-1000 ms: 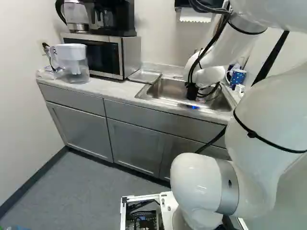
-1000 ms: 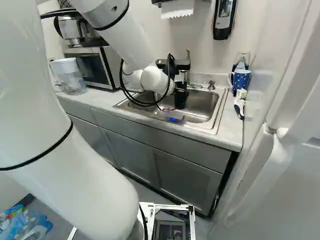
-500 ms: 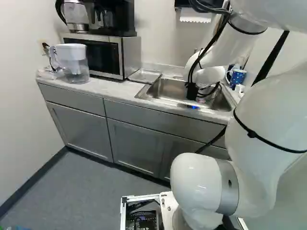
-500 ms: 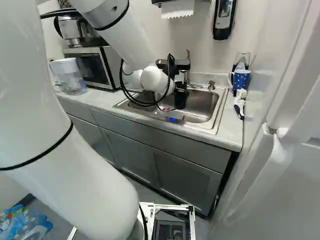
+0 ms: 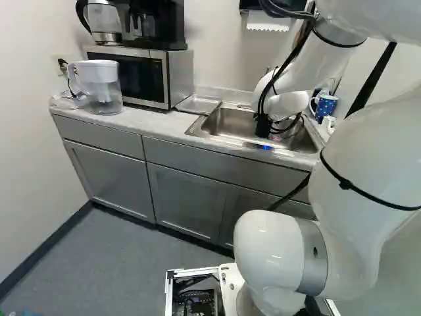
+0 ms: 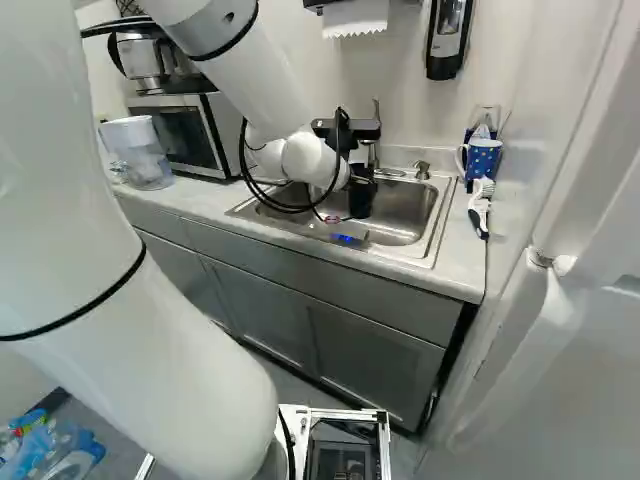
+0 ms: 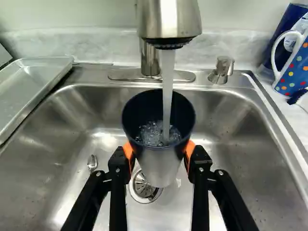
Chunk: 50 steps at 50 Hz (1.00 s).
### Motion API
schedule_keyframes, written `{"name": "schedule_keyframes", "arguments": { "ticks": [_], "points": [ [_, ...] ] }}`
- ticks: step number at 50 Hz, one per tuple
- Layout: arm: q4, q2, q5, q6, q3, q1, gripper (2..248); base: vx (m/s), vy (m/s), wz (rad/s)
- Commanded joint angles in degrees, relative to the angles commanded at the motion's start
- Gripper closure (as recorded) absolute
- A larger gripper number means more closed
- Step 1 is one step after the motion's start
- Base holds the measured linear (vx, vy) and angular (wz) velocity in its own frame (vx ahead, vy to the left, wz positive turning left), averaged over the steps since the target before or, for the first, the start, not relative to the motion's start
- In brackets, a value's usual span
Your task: Rinse the cup and place it in the tray
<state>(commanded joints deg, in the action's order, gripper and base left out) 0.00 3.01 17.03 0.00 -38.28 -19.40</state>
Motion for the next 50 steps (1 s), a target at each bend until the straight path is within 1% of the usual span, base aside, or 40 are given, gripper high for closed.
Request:
{"name": "schedule_keyframes", "arguments": {
  "ticks": [50],
  "points": [
    [0.0,0.0,0.0,0.0,0.0,0.0,129,0.000,0.000,0.000]
  ]
}}
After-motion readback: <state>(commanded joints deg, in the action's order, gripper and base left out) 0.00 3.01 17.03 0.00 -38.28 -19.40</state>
